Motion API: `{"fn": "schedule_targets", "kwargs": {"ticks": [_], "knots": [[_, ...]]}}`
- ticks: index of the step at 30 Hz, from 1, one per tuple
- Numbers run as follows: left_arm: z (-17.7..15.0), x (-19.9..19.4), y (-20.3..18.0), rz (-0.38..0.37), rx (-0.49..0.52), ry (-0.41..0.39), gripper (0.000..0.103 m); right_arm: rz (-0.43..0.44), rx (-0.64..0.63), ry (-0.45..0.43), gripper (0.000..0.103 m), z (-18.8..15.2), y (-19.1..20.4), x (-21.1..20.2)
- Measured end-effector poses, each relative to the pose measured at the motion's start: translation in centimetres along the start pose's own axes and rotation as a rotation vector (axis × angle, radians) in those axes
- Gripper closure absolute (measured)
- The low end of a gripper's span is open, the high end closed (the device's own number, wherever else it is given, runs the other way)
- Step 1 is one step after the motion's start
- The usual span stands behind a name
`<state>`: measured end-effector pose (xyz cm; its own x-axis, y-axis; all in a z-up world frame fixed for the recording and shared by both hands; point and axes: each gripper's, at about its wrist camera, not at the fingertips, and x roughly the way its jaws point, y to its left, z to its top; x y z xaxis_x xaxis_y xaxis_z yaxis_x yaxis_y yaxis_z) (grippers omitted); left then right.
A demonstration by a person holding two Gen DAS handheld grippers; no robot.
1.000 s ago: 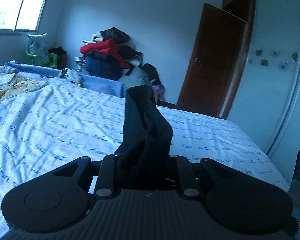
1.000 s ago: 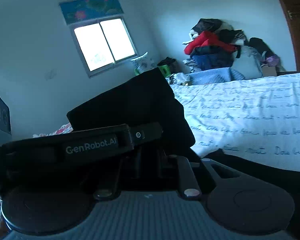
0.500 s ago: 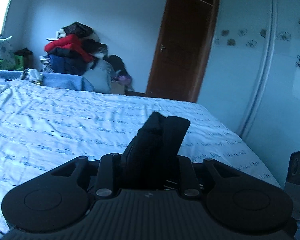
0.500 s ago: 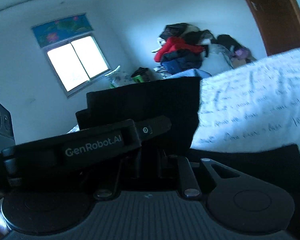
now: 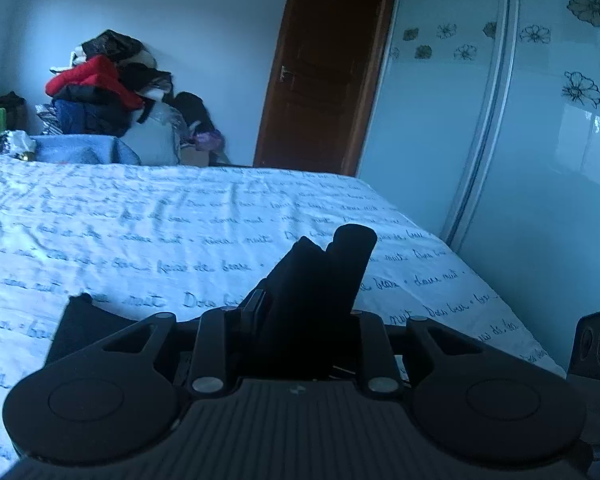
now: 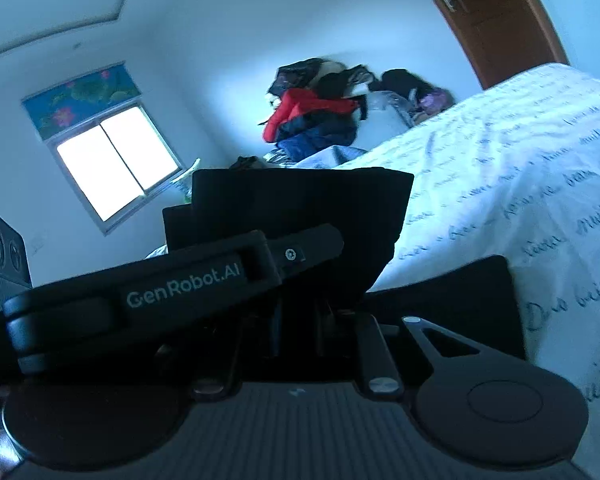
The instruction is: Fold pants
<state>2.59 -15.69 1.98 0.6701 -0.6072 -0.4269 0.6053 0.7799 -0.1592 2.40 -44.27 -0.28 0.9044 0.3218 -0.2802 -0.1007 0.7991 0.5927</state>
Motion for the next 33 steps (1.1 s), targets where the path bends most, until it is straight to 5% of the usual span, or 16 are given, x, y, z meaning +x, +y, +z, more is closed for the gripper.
{"fn": "schedule_targets", "kwargs": {"ticks": [24, 28, 33], "knots": [[-3.6, 4.9, -1.9, -0.048, 0.009, 0.117, 0.074, -0.079, 0.126, 0.082, 0.083, -1.7, -6.6, -0.6], [-4.5, 5.3, -2.1, -0.062, 0.023, 0.143, 0.074, -0.140, 0.102, 0.087, 0.067, -2.2, -7.6, -3.5], [-5.0, 5.6, -2.7, -0.061, 0.062, 0.152, 0.074, -0.324, 0.031, 0.052, 0.066, -2.0, -8.5, -7.8]]}}
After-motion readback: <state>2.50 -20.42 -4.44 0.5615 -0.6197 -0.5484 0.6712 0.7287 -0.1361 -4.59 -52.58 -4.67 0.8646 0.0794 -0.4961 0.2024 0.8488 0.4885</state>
